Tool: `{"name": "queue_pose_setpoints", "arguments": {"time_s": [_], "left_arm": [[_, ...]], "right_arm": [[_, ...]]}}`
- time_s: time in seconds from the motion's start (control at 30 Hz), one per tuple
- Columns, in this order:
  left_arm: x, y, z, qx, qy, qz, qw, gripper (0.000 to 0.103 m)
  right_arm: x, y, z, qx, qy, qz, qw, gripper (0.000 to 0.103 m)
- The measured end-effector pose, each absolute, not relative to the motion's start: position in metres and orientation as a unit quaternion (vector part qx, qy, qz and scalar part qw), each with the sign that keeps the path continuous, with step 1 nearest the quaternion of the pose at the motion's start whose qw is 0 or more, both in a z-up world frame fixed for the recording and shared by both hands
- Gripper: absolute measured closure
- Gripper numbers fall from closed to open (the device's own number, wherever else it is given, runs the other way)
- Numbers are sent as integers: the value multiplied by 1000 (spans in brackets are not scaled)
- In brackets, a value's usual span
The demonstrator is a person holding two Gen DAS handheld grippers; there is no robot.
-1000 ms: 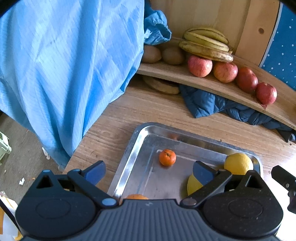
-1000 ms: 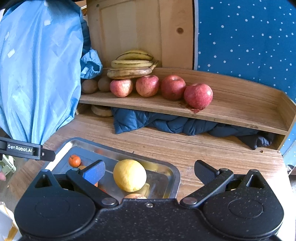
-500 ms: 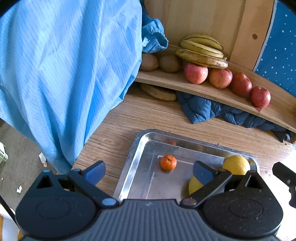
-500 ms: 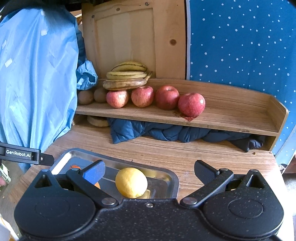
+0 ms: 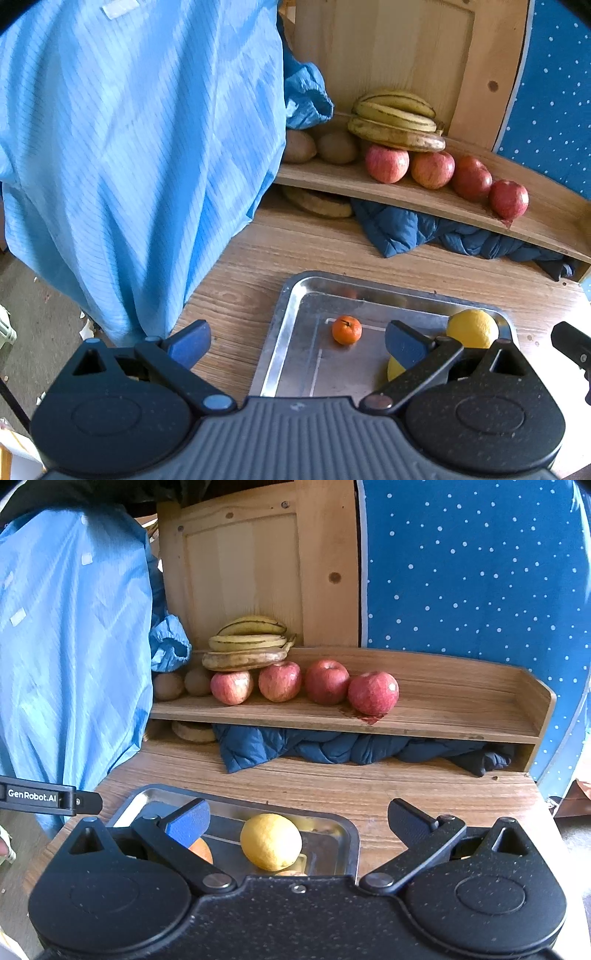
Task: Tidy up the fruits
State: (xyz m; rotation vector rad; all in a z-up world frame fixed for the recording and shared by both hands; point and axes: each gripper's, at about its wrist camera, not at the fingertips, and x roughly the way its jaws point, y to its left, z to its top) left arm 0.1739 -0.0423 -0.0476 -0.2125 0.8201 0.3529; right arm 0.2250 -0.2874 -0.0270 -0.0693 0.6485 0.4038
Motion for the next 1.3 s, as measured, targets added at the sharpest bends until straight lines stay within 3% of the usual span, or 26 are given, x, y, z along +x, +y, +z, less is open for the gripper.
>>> {"name": "queue_pose_setpoints", "arguments": {"time_s": [1.3], "left_arm": [[59,-33,-27,-75,326,117,935,1]], "right_arm": [[110,-273,5,-20,260,174,949,1]]}}
